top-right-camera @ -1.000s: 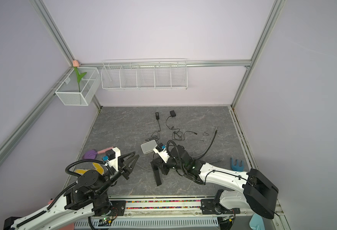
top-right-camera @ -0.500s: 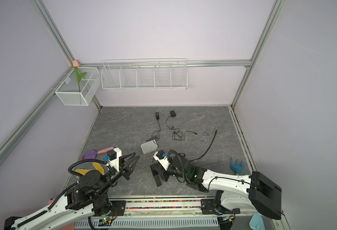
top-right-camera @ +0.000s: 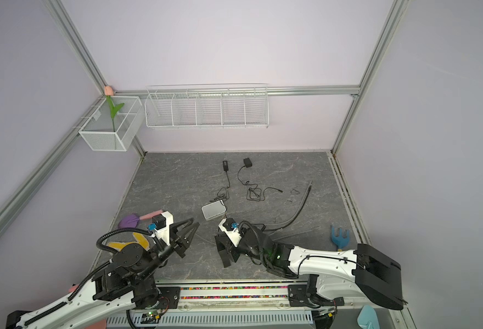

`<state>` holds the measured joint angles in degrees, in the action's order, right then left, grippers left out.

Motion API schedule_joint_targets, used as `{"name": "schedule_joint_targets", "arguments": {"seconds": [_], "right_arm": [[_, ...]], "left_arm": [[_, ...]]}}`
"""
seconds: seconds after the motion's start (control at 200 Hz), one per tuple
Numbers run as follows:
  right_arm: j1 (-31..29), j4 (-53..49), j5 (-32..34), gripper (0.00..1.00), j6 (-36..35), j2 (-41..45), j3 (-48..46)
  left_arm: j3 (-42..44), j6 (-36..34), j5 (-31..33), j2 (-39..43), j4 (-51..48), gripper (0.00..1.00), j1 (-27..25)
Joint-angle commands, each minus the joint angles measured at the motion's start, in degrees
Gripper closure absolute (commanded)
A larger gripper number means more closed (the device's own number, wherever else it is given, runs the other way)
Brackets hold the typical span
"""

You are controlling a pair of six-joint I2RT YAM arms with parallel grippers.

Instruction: Insert the plug into the switch port

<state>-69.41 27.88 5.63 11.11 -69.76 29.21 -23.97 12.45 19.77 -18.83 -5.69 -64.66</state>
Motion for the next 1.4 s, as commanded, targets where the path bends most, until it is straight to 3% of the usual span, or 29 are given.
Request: {"name": "schedule_joint_targets", "arguments": {"seconds": [0.0,0.865,1.395], "right_arm": [[-1.8,-10.9,2.2,0.93,0.9,-3.1,-3.5],[-7.2,-12.4,13.7,0.93,7.2,-4.4,-7.4],[-13.6,-11.1,23.5,0.93,12.6,-9.0,-8.6]], "left_arm": [[0.4,0.7,1.2,0.9,-1.3,0.70,-0.2],[-0.3,0.4,1.9,2.7,-3.0,0.70,-0.2],[-0.5,0.1,2.5,4.1,-4.4,0.70,-0.2]]}}
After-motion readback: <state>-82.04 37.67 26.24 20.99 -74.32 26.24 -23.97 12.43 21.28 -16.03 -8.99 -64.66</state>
